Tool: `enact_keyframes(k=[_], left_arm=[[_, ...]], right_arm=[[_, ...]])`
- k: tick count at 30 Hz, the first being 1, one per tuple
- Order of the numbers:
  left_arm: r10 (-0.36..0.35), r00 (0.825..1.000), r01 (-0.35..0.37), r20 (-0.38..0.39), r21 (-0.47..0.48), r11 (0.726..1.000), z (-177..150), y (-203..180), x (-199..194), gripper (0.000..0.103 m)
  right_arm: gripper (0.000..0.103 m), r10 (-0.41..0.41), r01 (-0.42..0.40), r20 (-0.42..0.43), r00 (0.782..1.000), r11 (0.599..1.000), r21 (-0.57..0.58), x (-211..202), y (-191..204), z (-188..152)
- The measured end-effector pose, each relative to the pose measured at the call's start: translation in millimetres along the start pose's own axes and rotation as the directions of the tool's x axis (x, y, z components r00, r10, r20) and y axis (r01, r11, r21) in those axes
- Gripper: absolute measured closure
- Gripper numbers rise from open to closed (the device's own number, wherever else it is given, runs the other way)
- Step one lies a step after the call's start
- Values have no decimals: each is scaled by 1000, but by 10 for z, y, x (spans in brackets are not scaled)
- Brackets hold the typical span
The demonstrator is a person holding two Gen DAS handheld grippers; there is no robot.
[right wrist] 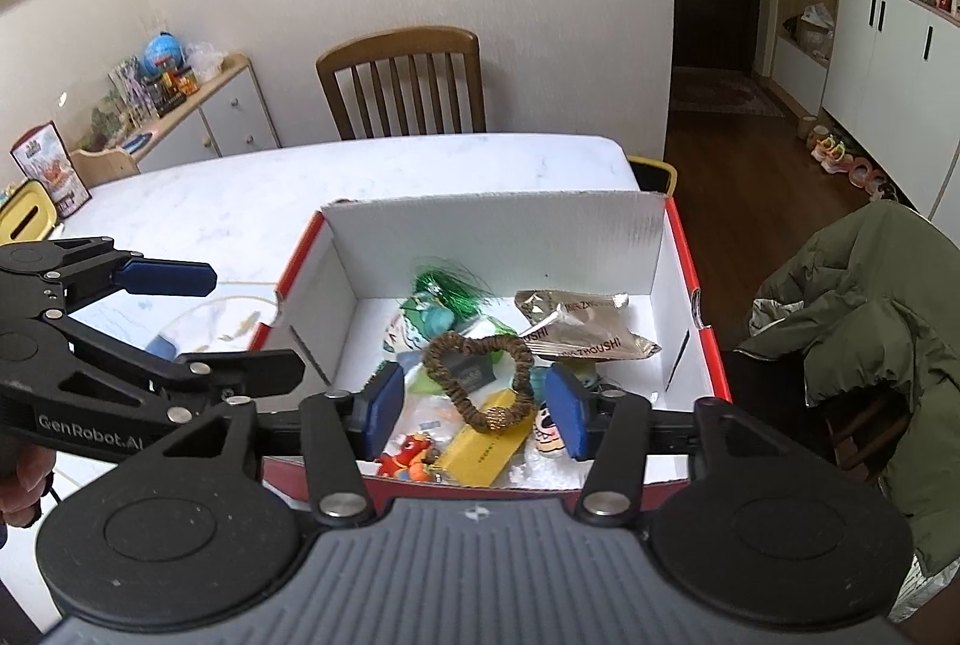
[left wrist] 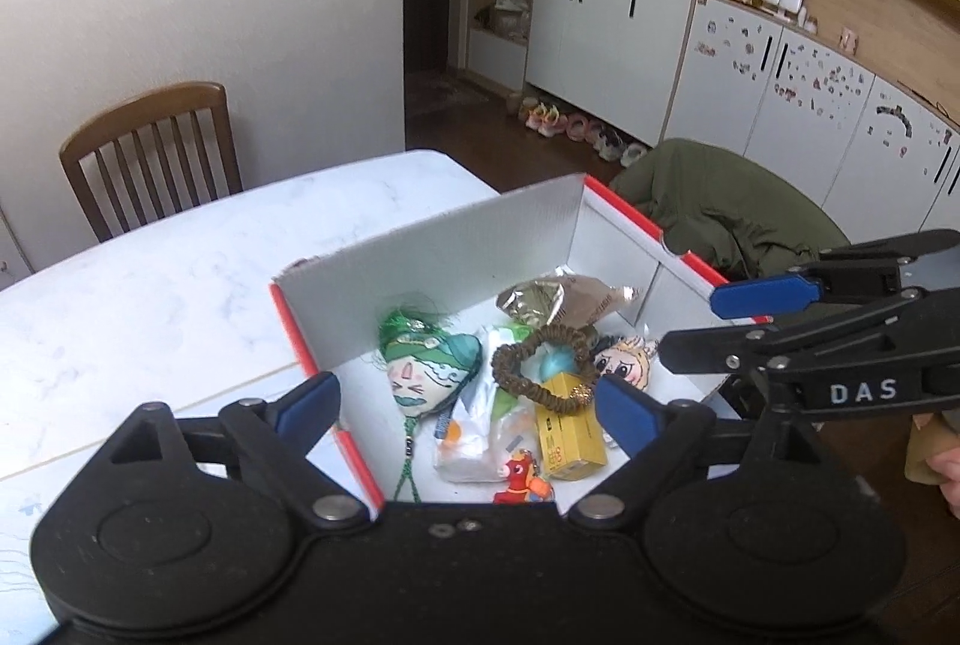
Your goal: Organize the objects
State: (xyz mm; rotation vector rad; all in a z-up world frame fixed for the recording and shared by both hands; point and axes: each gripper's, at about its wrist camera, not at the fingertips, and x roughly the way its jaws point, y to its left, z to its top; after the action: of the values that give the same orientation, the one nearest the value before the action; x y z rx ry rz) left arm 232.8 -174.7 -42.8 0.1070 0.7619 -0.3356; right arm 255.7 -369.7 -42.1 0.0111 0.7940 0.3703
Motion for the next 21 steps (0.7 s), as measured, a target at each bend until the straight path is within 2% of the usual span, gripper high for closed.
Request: enact_keyframes(k=[5, 11, 18, 21], left_arm=[[11, 999, -10, 32, -12, 1000, -21, 74, -166, 6], [8, 998, -7, 61, -27, 1000, -59, 155, -318, 1], [1, 997, 2, 81, -31, 1000, -119, 179, -467, 1], [-3, 996, 7, 89, -41, 999, -147, 187, -523, 1]], right_arm=[[48, 7, -7, 35, 999, 1000, 15, -147, 69, -30], [38, 17, -19, 81, 997, 1000, 22, -300, 156, -96], [22, 23, -29, 129, 991, 998, 46, -482, 224, -138], [20, 24, -32, 150, 988, 998, 51, -564, 266, -156]])
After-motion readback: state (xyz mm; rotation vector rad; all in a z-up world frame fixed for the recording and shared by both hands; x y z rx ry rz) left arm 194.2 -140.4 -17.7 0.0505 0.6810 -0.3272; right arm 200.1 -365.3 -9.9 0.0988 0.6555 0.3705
